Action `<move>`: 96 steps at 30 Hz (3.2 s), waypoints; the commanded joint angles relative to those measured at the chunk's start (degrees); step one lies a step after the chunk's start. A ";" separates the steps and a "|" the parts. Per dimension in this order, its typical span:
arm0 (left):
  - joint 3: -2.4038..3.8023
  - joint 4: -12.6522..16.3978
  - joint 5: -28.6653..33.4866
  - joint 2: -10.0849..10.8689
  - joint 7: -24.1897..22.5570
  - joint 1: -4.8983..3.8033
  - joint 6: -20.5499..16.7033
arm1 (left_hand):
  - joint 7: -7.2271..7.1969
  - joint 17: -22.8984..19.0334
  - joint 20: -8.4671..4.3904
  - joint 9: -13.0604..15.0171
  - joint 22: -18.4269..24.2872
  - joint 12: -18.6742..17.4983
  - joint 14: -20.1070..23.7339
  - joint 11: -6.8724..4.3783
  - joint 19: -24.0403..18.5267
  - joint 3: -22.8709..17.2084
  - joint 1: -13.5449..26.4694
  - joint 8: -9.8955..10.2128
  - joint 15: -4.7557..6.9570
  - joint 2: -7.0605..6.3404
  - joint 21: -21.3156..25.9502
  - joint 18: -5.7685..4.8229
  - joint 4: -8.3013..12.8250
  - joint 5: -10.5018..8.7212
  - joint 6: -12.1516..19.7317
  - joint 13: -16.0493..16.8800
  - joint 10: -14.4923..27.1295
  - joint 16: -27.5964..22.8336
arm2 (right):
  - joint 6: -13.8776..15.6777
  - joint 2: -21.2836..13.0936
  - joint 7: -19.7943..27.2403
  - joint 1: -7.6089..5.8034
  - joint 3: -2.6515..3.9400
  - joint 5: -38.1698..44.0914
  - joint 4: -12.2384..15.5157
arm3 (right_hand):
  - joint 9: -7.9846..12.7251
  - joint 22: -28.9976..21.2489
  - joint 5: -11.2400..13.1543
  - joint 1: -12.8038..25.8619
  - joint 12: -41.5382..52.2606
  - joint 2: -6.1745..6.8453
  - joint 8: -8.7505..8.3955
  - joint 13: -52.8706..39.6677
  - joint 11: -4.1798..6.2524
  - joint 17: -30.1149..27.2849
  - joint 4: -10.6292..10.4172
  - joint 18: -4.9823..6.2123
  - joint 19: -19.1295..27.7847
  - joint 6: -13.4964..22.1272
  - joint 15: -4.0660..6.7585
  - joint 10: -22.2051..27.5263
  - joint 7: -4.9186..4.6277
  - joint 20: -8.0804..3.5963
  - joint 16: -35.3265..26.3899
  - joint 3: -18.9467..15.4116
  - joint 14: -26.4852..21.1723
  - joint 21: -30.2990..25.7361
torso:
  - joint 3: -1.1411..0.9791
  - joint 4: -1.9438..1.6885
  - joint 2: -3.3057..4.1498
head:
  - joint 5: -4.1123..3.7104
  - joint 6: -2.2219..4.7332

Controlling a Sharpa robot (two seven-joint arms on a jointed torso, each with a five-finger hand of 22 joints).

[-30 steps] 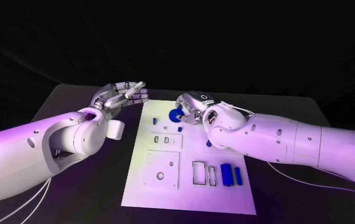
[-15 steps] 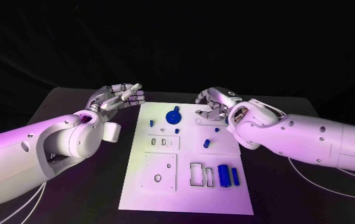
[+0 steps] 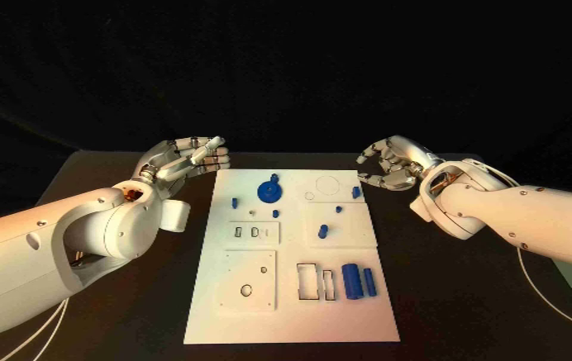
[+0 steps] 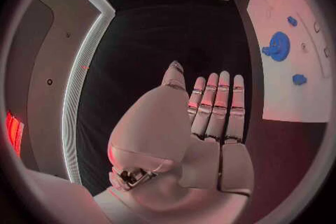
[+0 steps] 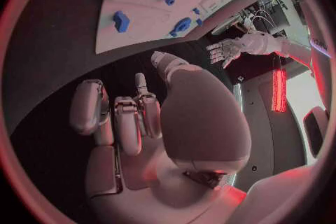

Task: Assemble the parts on the task board

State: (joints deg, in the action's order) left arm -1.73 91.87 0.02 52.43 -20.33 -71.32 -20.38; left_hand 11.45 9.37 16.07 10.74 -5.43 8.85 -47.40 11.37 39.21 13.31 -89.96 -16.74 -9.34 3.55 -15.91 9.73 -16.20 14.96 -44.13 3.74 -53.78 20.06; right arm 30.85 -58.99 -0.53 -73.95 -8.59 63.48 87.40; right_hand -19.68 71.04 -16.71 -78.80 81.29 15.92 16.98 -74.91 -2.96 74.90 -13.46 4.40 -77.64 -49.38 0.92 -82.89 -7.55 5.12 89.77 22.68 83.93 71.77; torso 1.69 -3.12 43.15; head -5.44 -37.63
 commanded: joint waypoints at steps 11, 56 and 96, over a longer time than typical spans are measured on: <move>-0.06 -0.43 -0.42 -0.18 -0.79 0.08 2.02 | 2.06 0.11 0.02 0.04 0.14 -0.43 -0.08 0.16 -0.63 0.90 0.46 0.15 -0.46 0.35 0.24 0.60 -0.02 -1.11 0.32 0.06 -0.54 -0.50 | -4.17 0.62 3.08 3.06 -0.20 3.41 -4.51 | 0.50 0.13 -0.44 -0.19 -0.27 -0.06 -0.96 -4.89 -0.26 14.13 0.67 0.87 0.09 0.80 -0.13 0.39 -0.49 0.11 -0.03 -0.71 5.84 -0.34 | -0.40 -0.04 0.05 | -0.84 -0.40; -0.08 -0.68 -0.47 -0.09 0.21 0.12 1.44 | 2.08 0.17 0.04 0.06 0.21 -0.64 -0.15 0.16 -0.64 1.31 0.61 0.12 -0.46 0.73 0.22 0.62 -0.10 -1.37 0.38 0.07 -0.66 -0.74 | -3.78 6.31 2.64 5.33 -0.19 3.70 -9.47 | 0.26 1.68 0.04 -0.54 1.24 -2.54 0.50 -6.30 0.26 14.82 2.55 0.62 -1.00 -3.72 0.18 -0.78 0.19 0.03 0.16 3.66 6.01 0.64 | -0.39 0.11 0.00 | 0.20 -1.12; -0.12 -1.61 -0.51 -0.25 0.56 0.13 1.46 | 2.07 0.18 0.05 0.07 0.24 -0.73 -0.13 0.17 -0.65 1.44 0.58 0.11 -0.48 0.91 0.21 0.61 -0.07 -1.31 0.41 0.07 -0.70 -0.87 | 3.80 7.45 -7.09 3.19 0.09 1.83 2.61 | -2.49 4.01 -0.40 1.05 3.51 -4.11 3.59 -8.89 2.30 15.10 4.73 0.07 -2.68 -8.63 1.98 -2.96 2.49 -1.65 0.23 7.11 6.07 2.63 | -0.09 0.18 -0.78 | 0.84 -1.75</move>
State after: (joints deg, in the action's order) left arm -1.89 90.28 -0.25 52.35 -19.59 -71.17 -19.58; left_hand 11.45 9.48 16.08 10.74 -5.27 8.42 -47.60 11.57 38.80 14.29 -89.50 -16.74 -9.54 4.00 -15.91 9.73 -16.28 13.66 -44.13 3.71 -53.97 19.51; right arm 34.06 -51.84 -5.08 -70.70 -8.52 65.60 89.37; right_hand -20.83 74.94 -16.86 -77.80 84.48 12.36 20.16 -74.93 -1.02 74.91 -8.78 4.40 -79.94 -56.82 2.49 -84.04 -6.03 3.68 89.77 29.44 83.83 74.21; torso 1.50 -2.98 42.64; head -4.71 -39.20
